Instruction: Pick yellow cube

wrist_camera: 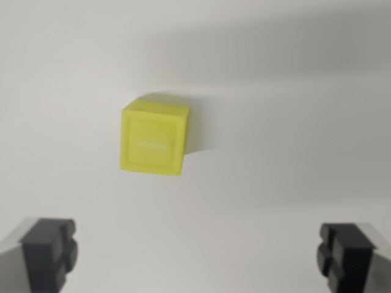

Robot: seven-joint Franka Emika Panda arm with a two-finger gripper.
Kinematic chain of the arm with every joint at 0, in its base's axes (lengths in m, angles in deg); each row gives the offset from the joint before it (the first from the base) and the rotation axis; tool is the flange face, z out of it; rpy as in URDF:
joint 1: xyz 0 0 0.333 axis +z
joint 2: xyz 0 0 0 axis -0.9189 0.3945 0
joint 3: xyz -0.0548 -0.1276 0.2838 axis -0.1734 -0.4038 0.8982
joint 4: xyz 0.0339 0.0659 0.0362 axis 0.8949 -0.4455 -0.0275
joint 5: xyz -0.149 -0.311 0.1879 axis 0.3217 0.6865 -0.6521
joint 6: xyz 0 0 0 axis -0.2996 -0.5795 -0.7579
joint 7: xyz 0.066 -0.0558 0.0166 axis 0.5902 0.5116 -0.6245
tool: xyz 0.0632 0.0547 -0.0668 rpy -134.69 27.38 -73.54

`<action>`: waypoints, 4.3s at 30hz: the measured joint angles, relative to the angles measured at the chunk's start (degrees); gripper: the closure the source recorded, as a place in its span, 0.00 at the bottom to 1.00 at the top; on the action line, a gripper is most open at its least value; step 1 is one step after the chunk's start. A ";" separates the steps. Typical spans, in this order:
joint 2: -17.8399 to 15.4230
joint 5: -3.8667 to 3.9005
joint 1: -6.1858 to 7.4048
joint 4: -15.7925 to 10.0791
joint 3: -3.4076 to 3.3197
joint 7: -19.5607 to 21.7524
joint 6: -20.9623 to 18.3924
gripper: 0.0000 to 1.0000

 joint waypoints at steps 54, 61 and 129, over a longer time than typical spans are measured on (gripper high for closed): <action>8.97 0.04 3.29 -2.89 0.00 7.13 12.65 0.00; 10.35 0.05 3.71 -2.95 0.00 8.08 14.19 0.00; 20.44 -0.37 5.46 -1.45 -0.02 11.45 23.13 1.00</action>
